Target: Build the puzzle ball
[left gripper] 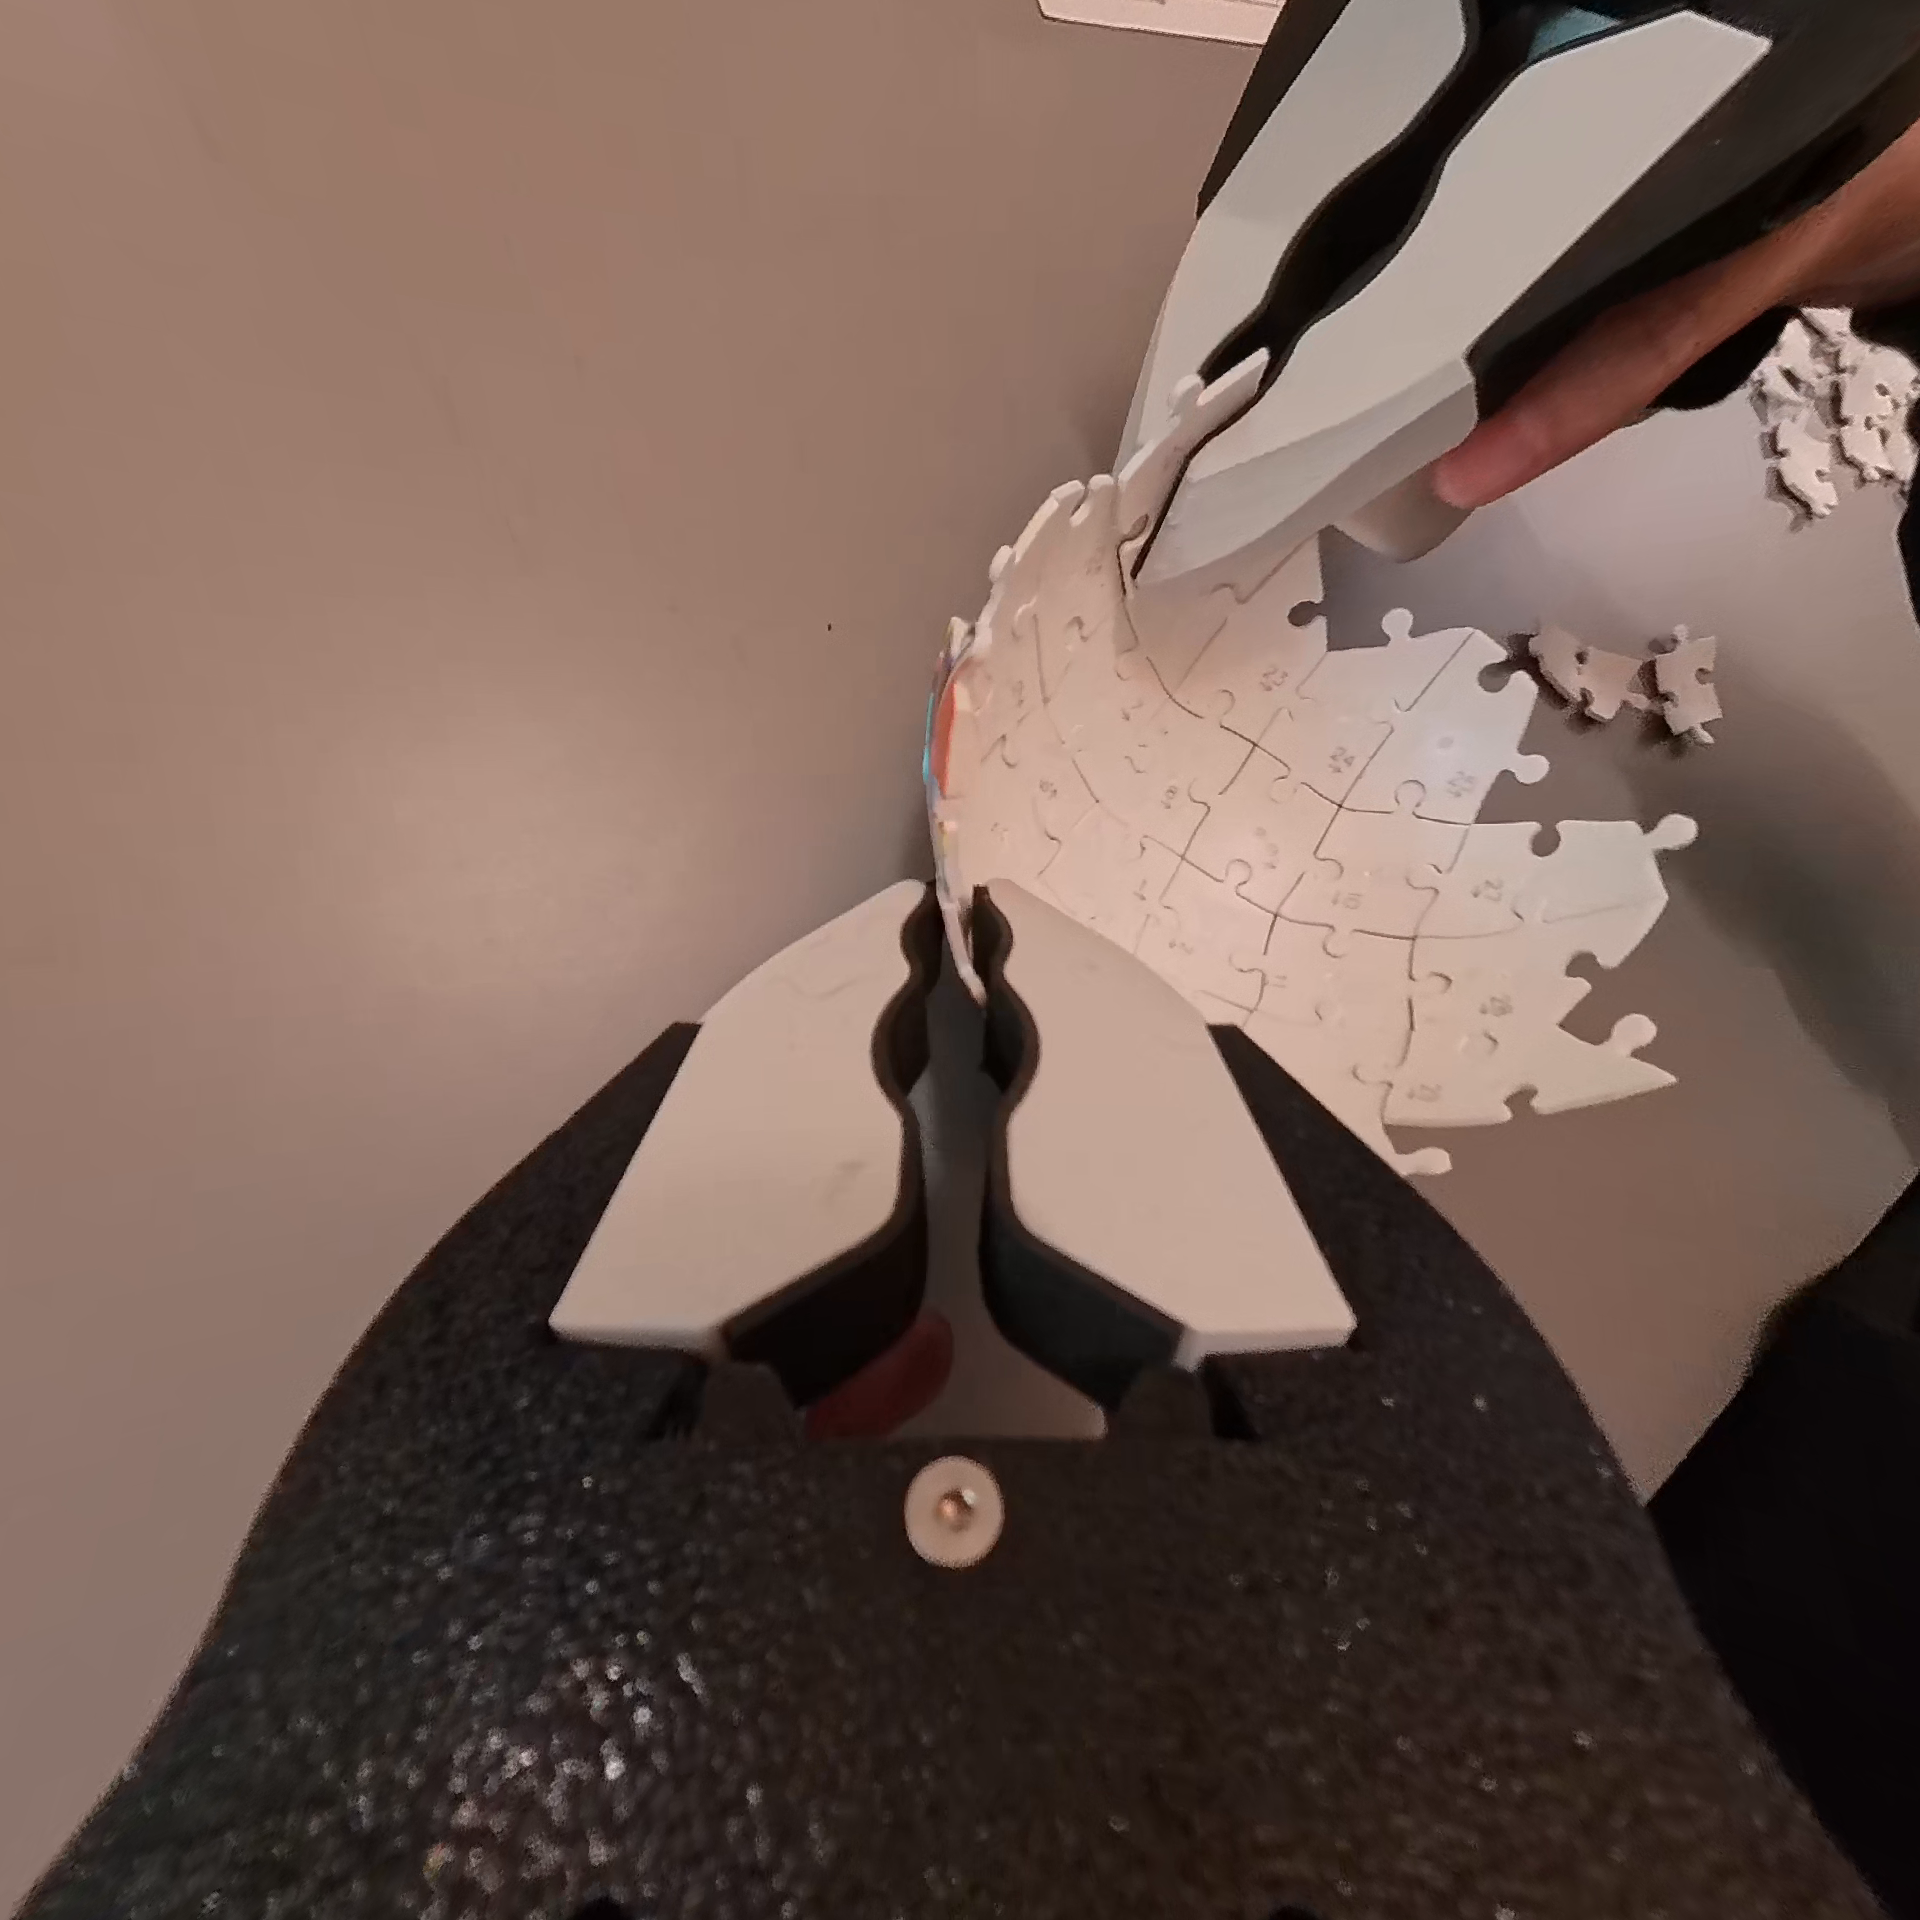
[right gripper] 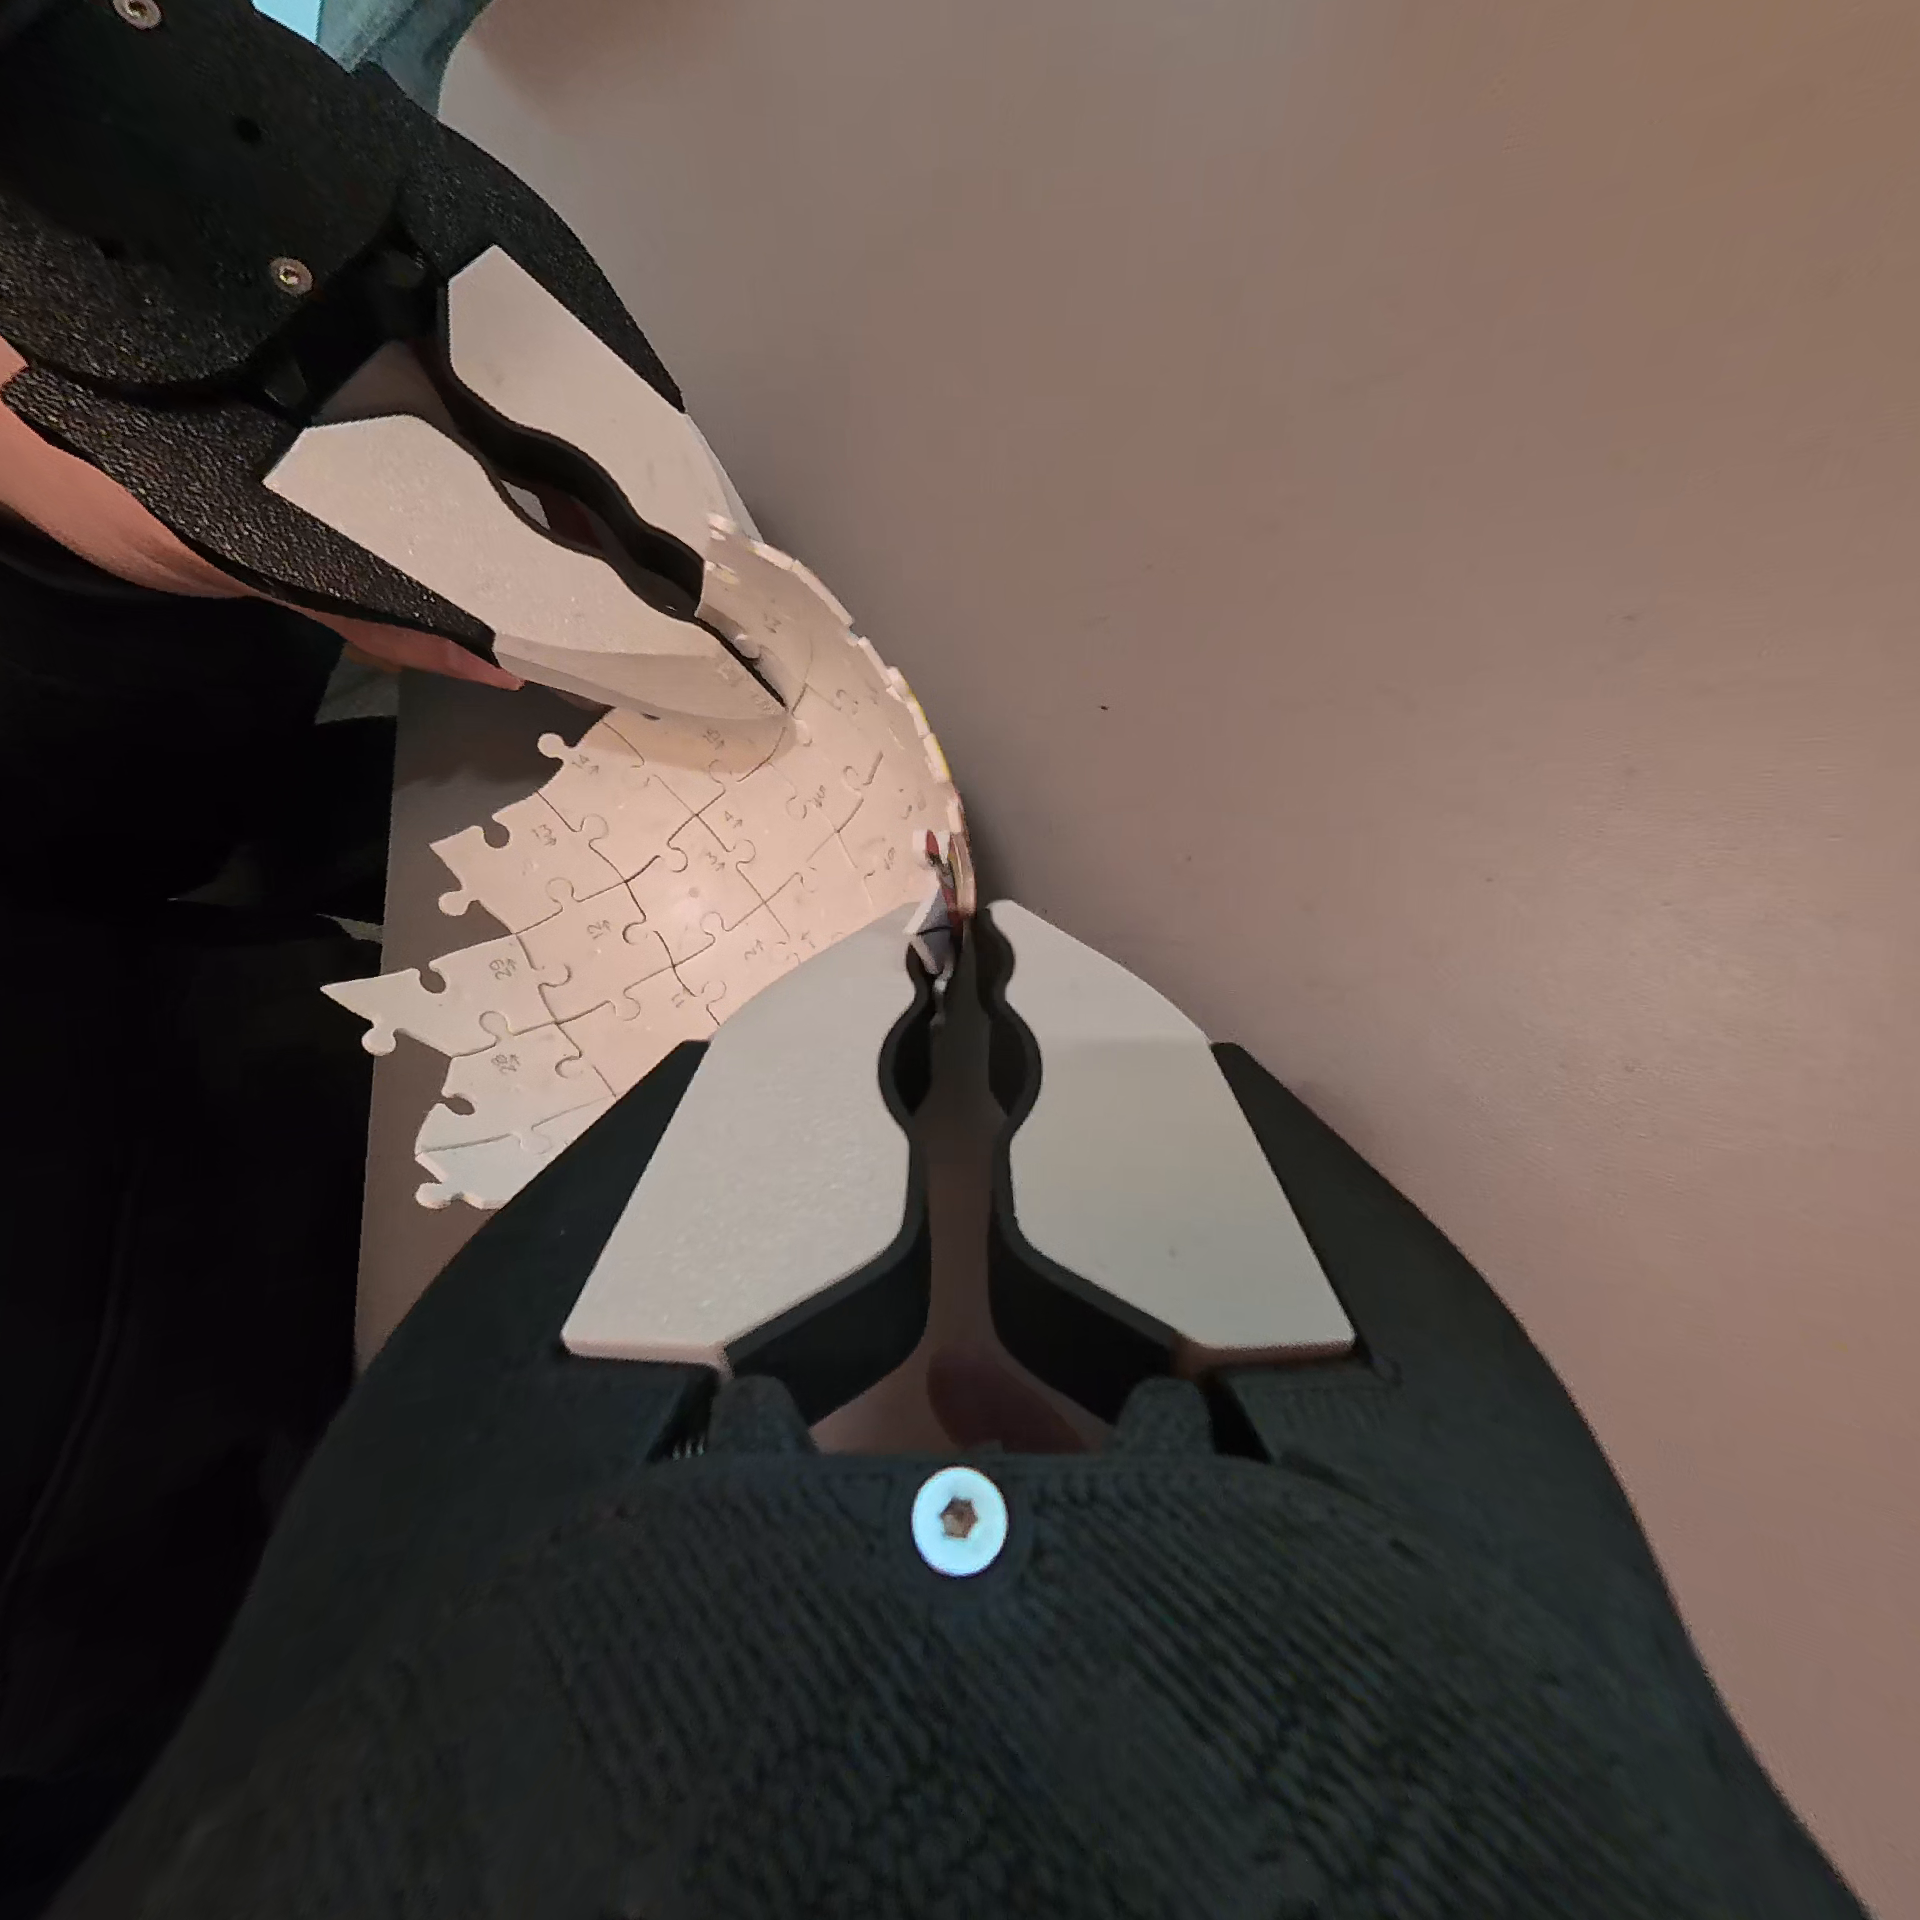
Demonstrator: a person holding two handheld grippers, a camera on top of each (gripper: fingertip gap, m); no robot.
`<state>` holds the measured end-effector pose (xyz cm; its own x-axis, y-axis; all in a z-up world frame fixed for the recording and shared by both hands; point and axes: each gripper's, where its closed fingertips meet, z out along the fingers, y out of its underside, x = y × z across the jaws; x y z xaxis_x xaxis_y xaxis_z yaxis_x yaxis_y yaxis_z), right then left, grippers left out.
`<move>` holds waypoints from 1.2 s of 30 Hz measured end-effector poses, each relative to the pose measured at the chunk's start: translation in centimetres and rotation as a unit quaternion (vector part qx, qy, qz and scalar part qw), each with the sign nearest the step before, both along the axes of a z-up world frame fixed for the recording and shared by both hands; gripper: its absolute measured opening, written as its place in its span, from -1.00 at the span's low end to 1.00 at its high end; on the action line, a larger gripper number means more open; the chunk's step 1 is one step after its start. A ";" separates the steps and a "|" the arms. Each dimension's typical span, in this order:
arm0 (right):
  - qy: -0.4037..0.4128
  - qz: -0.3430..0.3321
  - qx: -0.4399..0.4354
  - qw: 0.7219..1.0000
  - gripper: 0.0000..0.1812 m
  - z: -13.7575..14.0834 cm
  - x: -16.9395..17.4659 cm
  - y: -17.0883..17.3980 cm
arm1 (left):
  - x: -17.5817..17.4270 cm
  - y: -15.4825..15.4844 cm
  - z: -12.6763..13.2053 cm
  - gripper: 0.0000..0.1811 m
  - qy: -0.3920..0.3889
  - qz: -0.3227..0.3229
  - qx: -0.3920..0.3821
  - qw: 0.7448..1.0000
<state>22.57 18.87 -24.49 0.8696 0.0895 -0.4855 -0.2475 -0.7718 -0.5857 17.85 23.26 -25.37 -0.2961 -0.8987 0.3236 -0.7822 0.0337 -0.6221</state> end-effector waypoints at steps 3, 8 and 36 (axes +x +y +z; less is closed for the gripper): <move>-0.006 0.000 0.003 1.000 -0.95 0.0 0.0 0.0 | 0.0 0.0 0.0 -0.95 -0.002 -0.002 0.004 1.000; -0.011 0.005 0.016 1.000 -0.97 0.3 0.0 -0.1 | 0.2 0.0 0.1 -0.95 -0.012 -0.007 0.008 1.000; 0.019 -0.037 0.003 0.999 -0.86 0.0 0.6 -0.3 | 0.6 -0.4 0.3 -0.95 -0.052 -0.017 0.020 0.998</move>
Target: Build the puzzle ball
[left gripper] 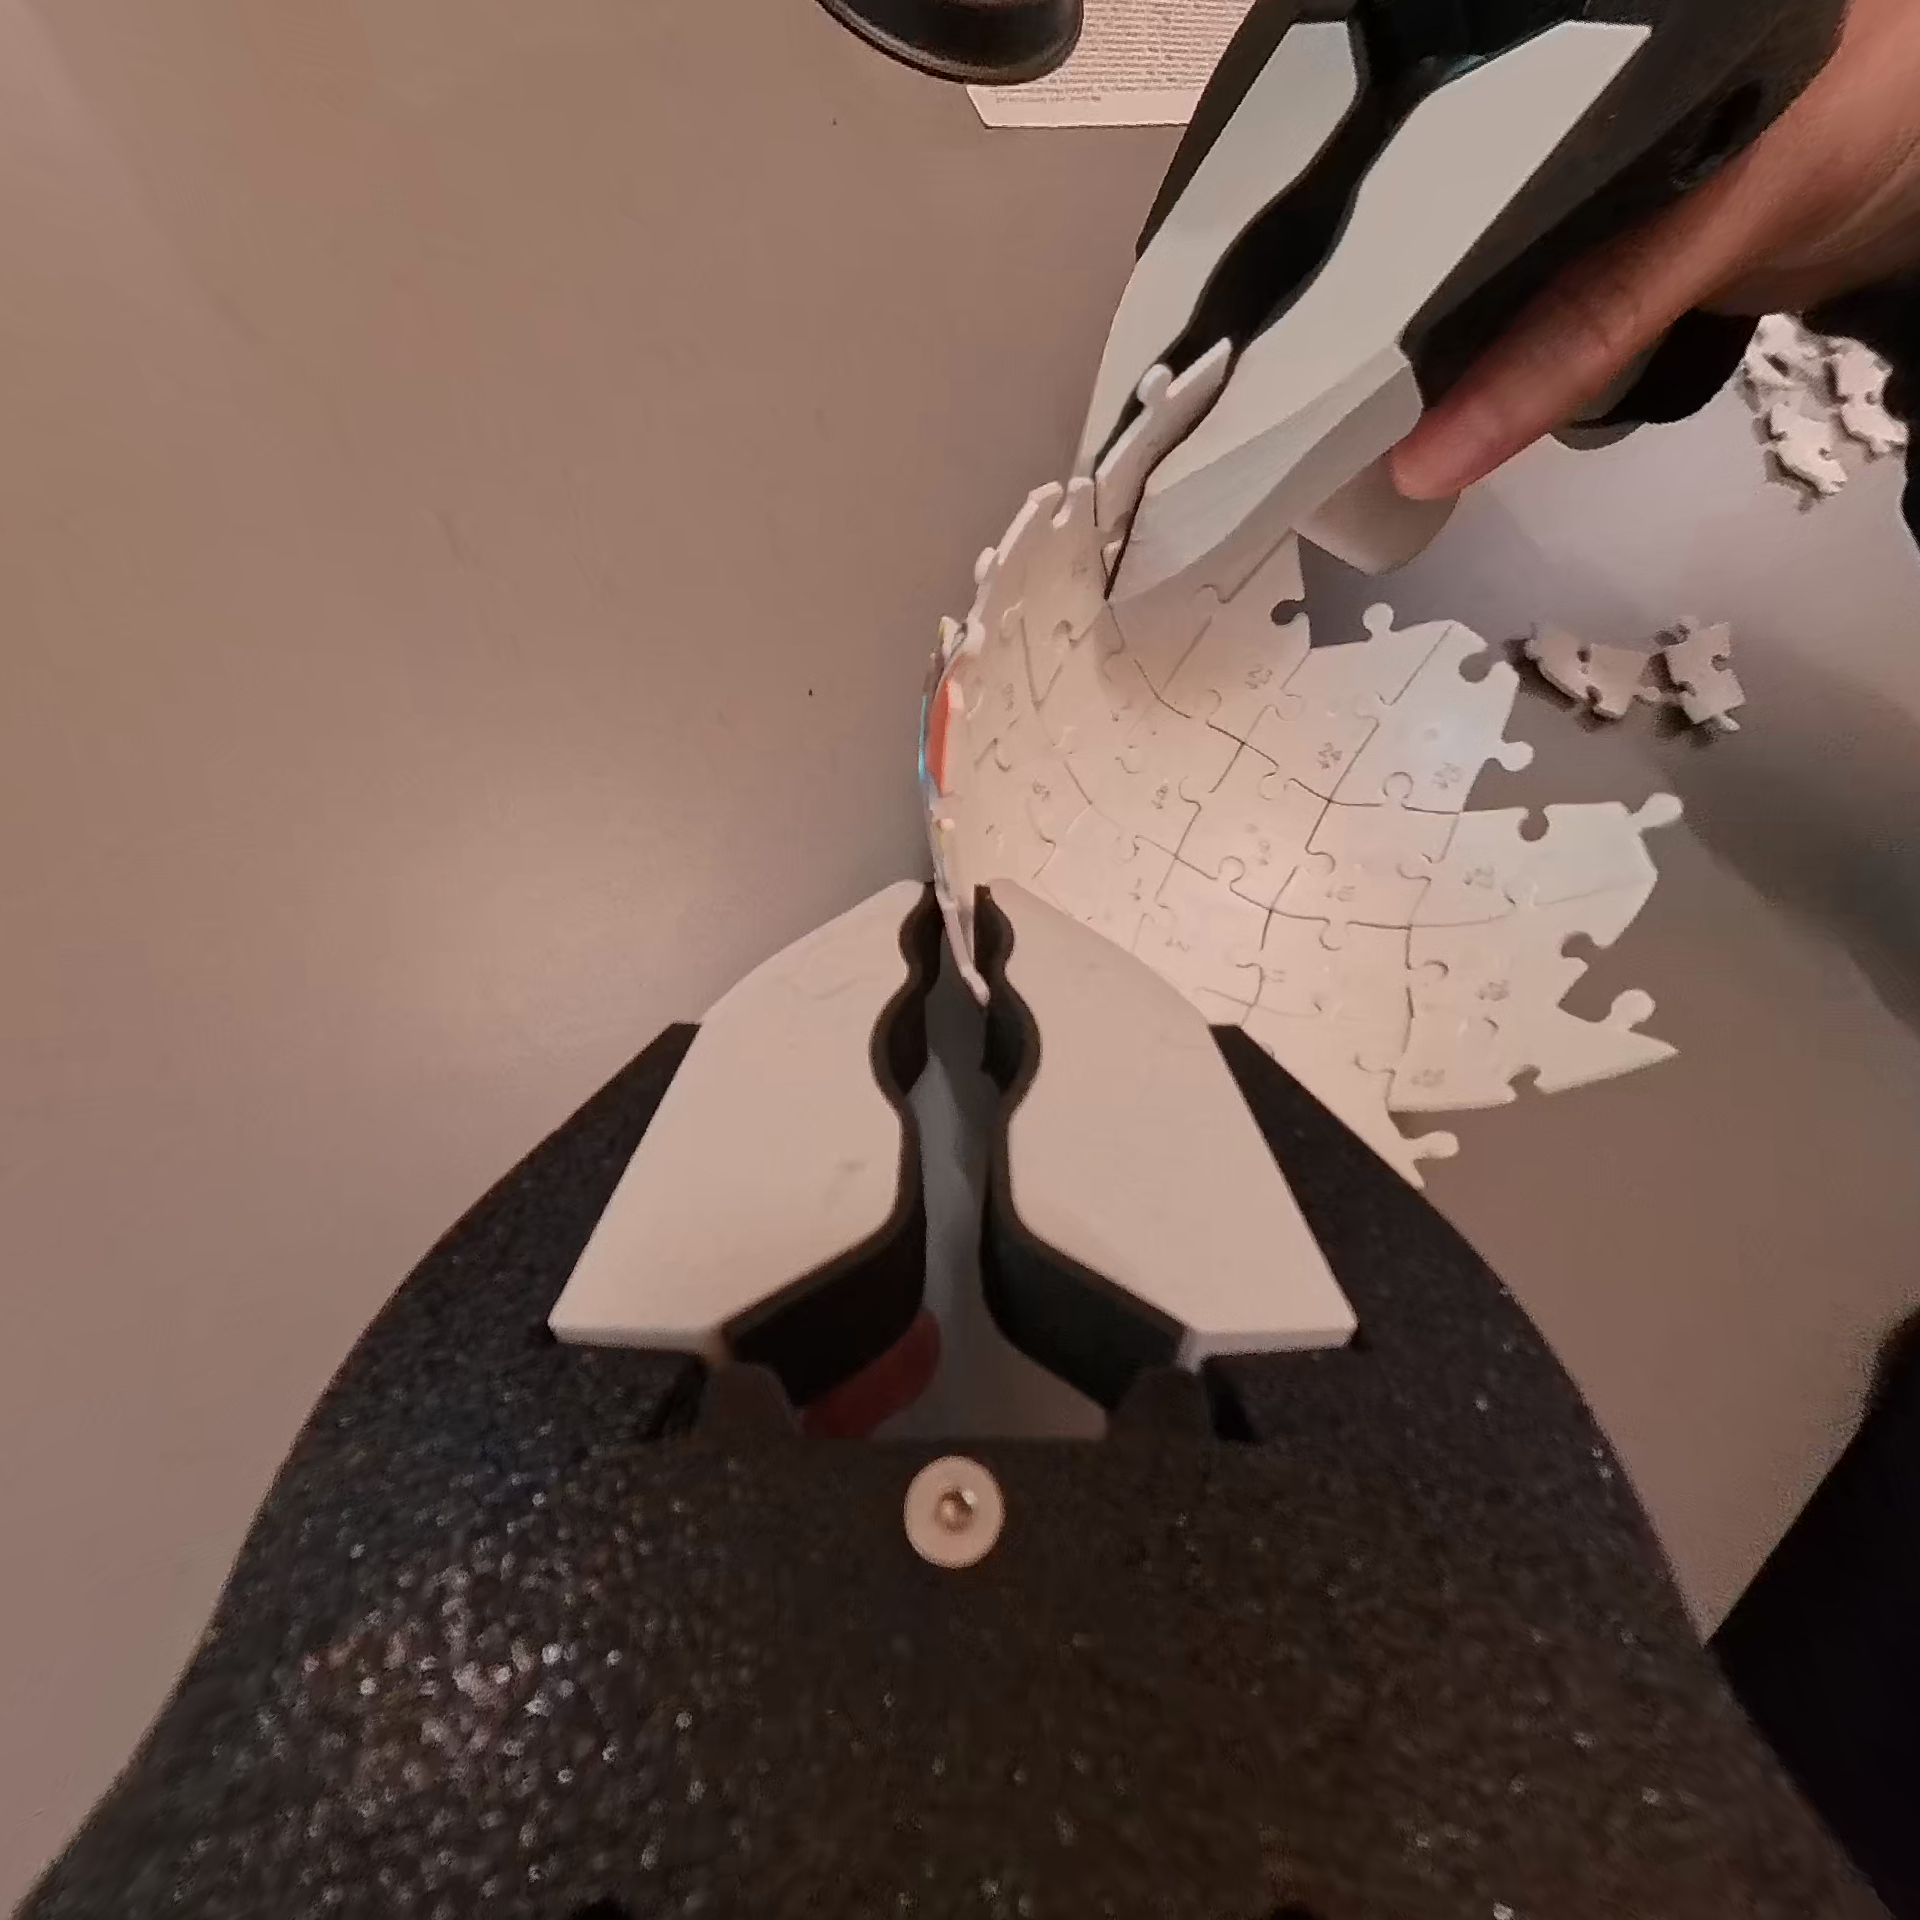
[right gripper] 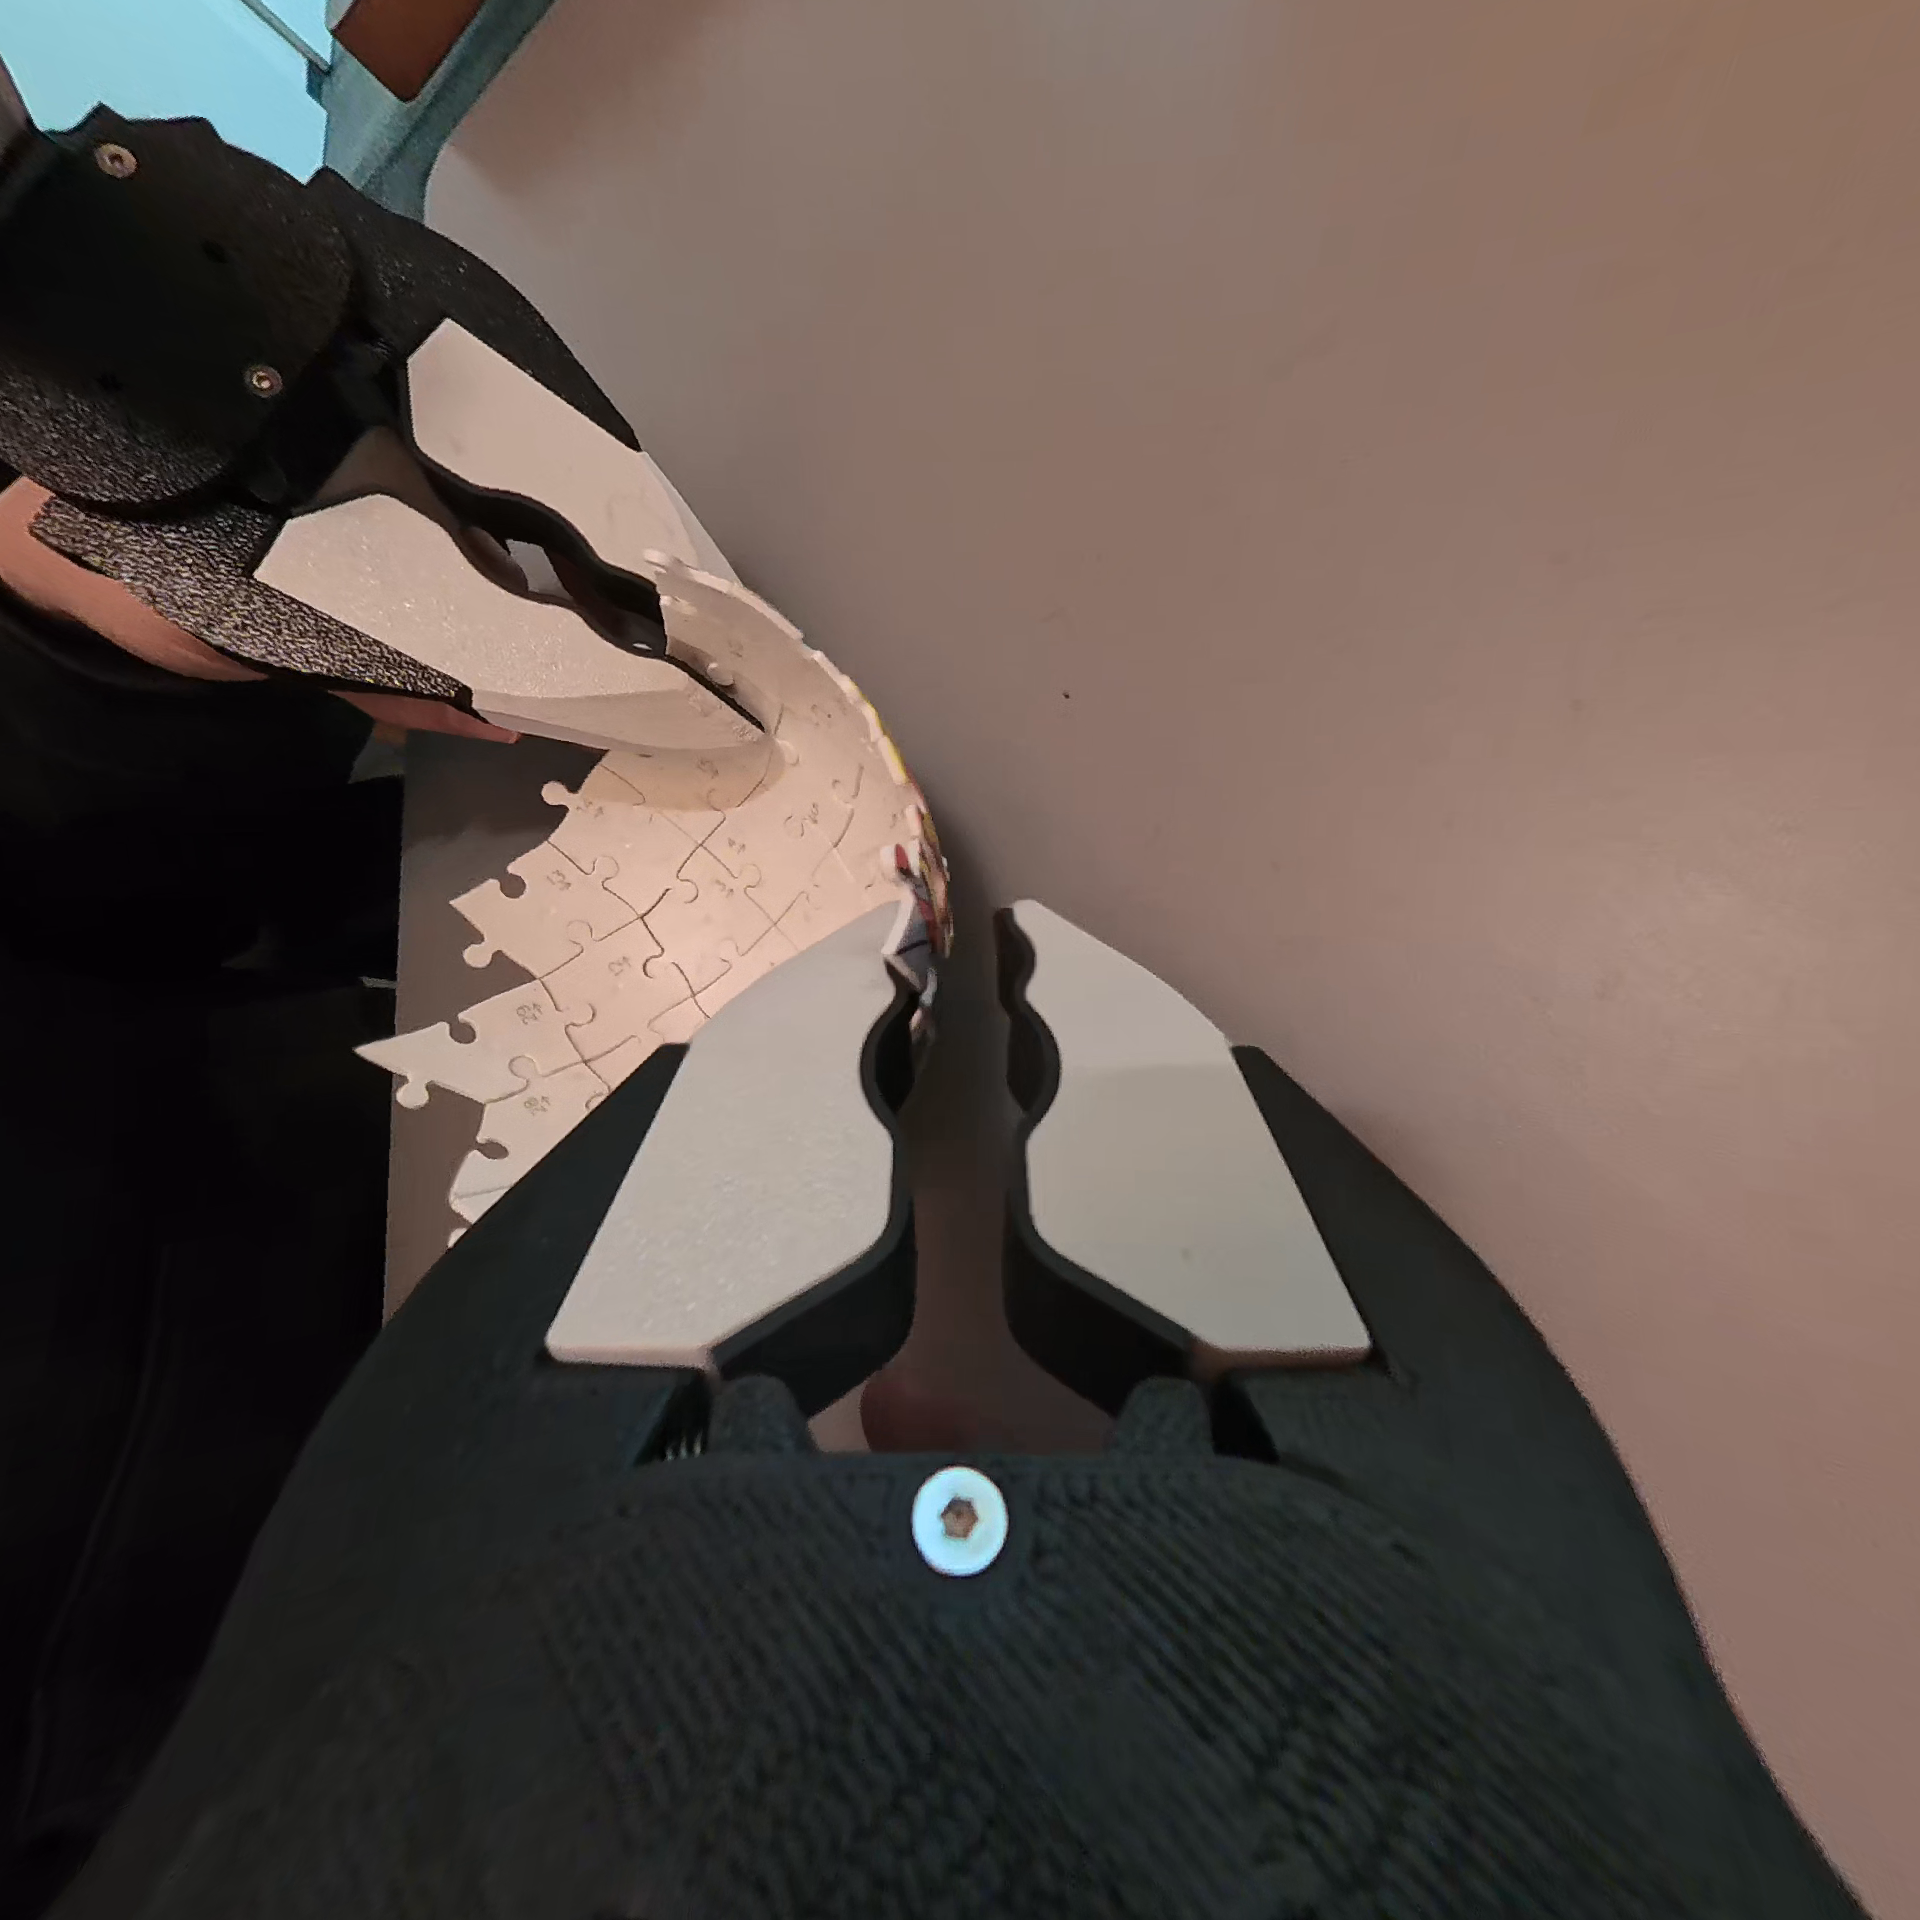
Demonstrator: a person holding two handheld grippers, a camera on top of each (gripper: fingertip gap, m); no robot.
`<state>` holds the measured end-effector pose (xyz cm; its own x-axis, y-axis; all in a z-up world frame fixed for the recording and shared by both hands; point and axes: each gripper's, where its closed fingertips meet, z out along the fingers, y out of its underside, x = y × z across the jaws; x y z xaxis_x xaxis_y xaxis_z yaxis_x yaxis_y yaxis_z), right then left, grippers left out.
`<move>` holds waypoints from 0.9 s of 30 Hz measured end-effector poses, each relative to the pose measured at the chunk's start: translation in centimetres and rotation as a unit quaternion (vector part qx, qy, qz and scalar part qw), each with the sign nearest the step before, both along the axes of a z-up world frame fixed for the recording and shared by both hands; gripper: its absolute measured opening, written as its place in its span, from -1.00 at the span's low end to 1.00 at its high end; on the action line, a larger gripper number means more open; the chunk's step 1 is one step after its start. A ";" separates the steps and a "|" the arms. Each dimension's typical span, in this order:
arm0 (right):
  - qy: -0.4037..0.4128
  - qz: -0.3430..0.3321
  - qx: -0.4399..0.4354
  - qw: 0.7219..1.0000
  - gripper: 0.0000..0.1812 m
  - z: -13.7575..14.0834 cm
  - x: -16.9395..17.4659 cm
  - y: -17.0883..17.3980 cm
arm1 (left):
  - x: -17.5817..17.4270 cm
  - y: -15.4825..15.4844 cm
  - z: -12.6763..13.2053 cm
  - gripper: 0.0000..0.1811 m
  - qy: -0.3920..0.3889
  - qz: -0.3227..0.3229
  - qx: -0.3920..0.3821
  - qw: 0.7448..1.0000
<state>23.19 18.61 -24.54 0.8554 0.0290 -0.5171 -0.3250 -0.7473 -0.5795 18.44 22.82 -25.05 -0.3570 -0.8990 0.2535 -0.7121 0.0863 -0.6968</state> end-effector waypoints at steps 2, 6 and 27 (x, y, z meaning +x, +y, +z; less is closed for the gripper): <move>0.006 0.003 0.002 1.000 -0.96 0.1 -0.2 0.1 | 0.0 0.0 0.0 -0.94 -0.004 -0.001 0.004 1.000; -0.004 0.001 -0.001 1.000 -0.96 0.1 -0.1 0.0 | 0.1 -0.1 0.0 -0.94 -0.008 0.000 0.006 1.000; -0.007 -0.018 0.020 1.000 -0.75 0.9 0.7 -0.6 | 0.6 -0.3 0.4 -0.96 -0.030 0.001 0.010 0.999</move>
